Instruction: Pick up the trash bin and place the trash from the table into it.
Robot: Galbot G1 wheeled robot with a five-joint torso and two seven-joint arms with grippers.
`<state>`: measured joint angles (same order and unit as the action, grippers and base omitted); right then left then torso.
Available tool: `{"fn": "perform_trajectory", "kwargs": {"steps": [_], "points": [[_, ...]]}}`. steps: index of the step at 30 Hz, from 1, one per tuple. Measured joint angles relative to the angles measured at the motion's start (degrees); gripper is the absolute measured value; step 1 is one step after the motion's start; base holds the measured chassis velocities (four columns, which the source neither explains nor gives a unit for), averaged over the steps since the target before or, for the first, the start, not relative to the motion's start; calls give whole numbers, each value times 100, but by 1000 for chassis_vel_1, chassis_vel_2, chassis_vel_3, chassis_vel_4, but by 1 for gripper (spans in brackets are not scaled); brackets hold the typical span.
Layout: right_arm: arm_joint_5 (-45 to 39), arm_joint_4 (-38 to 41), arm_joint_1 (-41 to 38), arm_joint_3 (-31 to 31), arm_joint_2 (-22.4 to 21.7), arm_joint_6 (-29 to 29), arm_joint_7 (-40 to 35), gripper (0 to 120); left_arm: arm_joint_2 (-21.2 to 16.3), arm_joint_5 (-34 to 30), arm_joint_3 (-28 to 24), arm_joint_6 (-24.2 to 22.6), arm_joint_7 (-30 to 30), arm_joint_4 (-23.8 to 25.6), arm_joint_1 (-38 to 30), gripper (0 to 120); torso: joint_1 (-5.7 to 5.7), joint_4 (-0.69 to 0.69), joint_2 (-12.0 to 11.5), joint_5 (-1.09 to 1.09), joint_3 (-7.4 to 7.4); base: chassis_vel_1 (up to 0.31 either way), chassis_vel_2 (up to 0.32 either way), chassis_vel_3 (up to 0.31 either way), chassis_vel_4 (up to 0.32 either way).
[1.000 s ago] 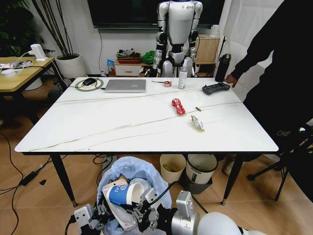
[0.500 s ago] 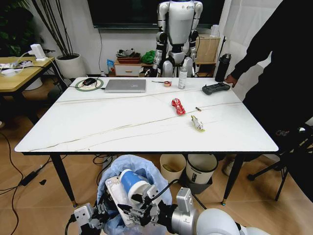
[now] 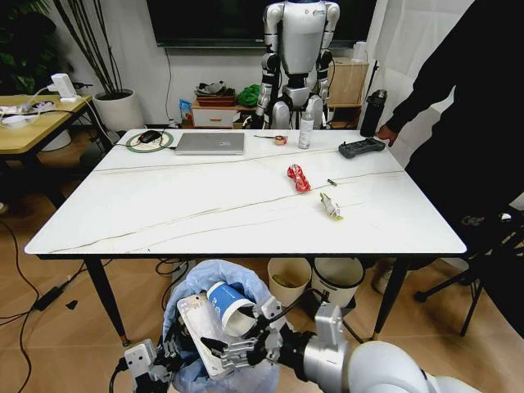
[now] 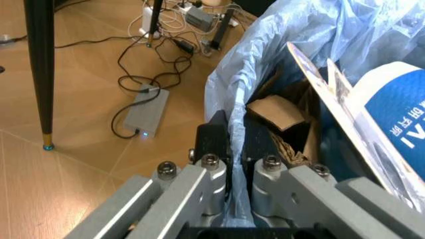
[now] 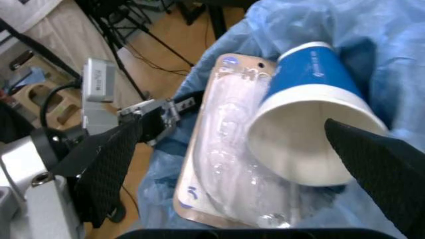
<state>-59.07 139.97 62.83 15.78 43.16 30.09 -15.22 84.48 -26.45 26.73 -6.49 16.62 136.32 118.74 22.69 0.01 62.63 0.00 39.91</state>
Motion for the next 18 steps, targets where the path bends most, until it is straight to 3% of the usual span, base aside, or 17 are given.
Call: {"fn": "perform_trajectory", "kwargs": {"steps": [7,11,14,18], "points": [[17,90,8,-641,-15,353,-451,100,-27,-62,48,-6,21,16,-47,0,0,1,0,-2,0,0,0,0,0],[217,-91,-41,-1516,180,637,-830,100,-41,-102,59,-6,32,36,-47,0,0,1,0,-1,0,0,0,0,0],[300,-258,-89,-1839,275,674,-811,100,-48,-119,73,-6,32,73,-44,0,0,1,0,1,0,0,0,0,0],[701,-878,-239,-2736,477,826,-577,100,-93,-180,123,-6,40,154,-13,0,0,2,0,0,0,0,0,0,0]]}}
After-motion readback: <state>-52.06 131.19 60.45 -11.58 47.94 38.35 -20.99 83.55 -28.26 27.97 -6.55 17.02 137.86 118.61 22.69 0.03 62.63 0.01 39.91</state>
